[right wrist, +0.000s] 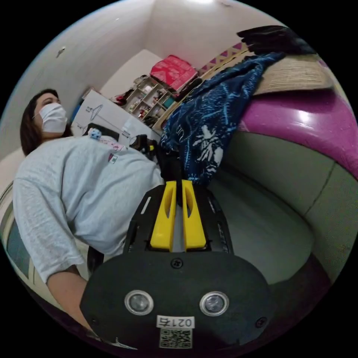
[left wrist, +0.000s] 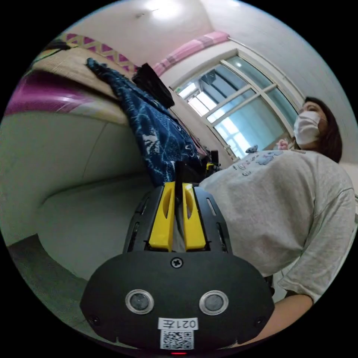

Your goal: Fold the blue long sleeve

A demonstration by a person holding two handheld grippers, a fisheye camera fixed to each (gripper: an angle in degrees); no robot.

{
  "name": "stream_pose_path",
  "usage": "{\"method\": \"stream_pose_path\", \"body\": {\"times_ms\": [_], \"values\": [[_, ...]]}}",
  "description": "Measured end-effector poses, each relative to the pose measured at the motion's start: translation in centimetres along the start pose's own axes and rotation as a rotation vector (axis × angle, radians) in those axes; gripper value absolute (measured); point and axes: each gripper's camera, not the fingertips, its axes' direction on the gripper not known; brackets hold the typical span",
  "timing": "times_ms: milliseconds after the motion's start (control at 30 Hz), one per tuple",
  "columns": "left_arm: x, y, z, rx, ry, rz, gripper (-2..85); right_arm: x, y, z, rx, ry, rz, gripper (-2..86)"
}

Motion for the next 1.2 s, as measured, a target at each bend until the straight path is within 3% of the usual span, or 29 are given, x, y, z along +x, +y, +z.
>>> {"method": "stream_pose_path", "body": {"times_ms": [233,400,600,800,933,1033,1200], "values": [[4.7,-3.4,-5.6,0.089,-0.270,0.180,-0.5,-7.8,-10.0,-1.6,0.032,0.246,-0.258,6.5],[5.9,-8.9,-2.2,0.122,-0.465,0.233,-0.9,-12.0,-24.0,12.4,-0.050,0.425,-0.472,6.8],[5.8,-12.2,2.2,0.150,-0.600,0.196,-0.9,-14.0,-34.6,27.3,-0.113,0.484,-0.576,7.9],[5.7,-11.9,4.0,0.171,-0.636,0.137,-0.9,-13.5,-38.8,33.7,-0.234,0.539,-0.575,8.4],[5.2,-11.4,4.8,0.180,-0.620,0.101,-0.9,-13.0,-39.9,33.4,-0.234,0.522,-0.526,5.9],[5.0,-11.4,5.6,0.189,-0.609,0.085,-0.9,-11.4,-41.2,30.1,-0.157,0.402,-0.371,0.5],[5.3,-12.4,7.6,0.188,-0.604,0.089,-0.9,-7.6,-41.3,17.3,0.103,0.123,-0.150,-0.2]]}}
